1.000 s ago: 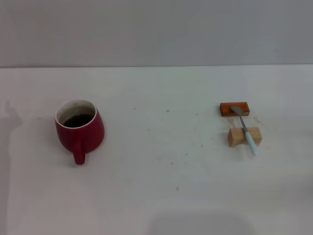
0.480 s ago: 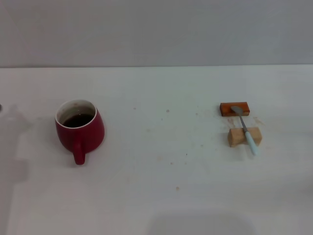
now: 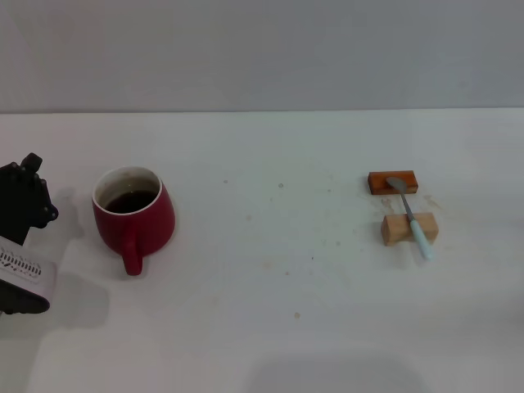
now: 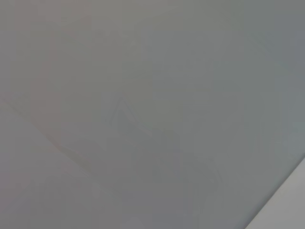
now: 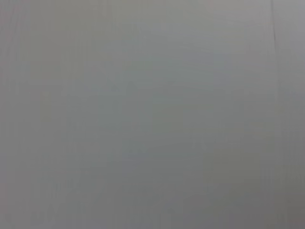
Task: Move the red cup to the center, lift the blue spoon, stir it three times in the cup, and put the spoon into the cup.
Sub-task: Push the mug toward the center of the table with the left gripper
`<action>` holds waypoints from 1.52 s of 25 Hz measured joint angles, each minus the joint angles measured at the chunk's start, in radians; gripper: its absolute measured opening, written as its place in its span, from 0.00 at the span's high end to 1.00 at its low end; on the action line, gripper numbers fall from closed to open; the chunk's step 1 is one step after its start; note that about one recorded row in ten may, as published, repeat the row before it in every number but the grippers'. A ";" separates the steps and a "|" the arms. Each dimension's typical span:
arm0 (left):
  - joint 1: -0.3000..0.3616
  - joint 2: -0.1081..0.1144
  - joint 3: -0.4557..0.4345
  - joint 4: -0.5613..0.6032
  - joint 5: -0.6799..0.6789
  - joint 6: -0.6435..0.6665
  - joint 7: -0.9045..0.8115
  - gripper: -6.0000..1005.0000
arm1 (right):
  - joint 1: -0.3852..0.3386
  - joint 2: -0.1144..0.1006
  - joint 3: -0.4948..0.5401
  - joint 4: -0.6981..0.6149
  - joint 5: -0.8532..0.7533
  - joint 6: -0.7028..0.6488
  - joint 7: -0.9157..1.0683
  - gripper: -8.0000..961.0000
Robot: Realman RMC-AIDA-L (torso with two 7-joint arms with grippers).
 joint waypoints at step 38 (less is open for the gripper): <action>-0.058 0.001 0.171 -0.014 0.012 -0.166 -0.008 0.98 | -0.037 0.002 -0.012 0.011 -0.009 -0.052 0.000 0.25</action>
